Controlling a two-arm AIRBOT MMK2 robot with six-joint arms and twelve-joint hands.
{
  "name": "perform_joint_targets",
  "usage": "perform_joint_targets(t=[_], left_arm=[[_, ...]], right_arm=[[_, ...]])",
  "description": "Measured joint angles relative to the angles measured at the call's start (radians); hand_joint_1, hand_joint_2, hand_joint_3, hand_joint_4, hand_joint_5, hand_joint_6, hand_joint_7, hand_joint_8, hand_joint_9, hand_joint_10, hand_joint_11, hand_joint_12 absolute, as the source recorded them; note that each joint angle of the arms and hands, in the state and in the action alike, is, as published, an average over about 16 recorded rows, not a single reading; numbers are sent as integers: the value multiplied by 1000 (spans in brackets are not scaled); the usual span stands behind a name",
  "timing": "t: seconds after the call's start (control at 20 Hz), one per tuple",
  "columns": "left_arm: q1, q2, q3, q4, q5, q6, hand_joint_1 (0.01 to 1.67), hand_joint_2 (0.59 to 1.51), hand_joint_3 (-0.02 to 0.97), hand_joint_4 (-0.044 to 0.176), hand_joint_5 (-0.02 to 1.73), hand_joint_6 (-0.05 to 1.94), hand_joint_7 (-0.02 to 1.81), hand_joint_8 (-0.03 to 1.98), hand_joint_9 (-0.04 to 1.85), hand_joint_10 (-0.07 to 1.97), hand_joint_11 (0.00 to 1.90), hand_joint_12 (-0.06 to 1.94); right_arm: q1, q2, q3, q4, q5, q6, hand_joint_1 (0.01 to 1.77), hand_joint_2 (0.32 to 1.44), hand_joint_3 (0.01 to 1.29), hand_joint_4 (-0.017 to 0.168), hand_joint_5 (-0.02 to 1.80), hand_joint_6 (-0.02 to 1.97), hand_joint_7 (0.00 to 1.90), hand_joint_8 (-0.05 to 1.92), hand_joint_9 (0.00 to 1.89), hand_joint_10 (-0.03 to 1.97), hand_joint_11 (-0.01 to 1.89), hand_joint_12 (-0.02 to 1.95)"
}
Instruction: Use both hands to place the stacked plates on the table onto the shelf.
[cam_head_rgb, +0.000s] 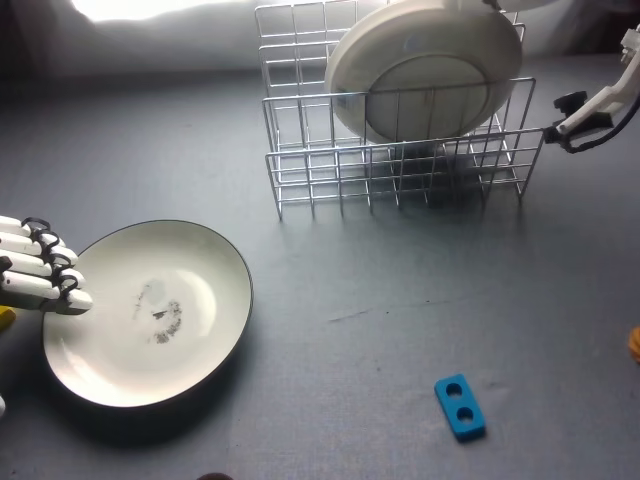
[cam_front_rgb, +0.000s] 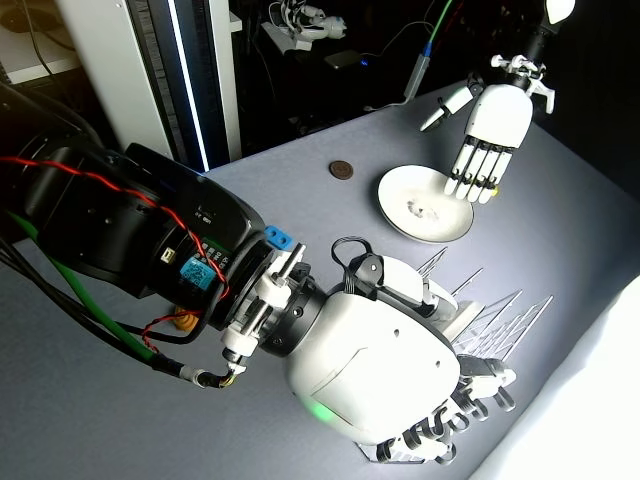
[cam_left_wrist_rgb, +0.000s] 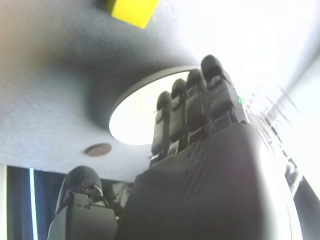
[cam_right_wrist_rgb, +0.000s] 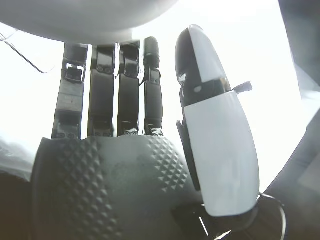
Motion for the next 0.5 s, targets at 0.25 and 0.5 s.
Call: perform_joint_targets(t=[0.25,0.5], left_arm=[[15,-3,1,-6,0,-4,22,1057,20,2,130,6,116,11,51,-15,20,176],[42,-8,3,-16,3,-10,22,1056,20,1,118,4,103,10,32,-25,25,135]], right_arm=[[30,10,-26,-127,33,-65,1037,1163,13,-6,656,36,719,6,702,21,222,1125],[59,20,-100,-270,50,-213,1034,1147,14,-6,631,36,684,6,657,16,164,1153]])
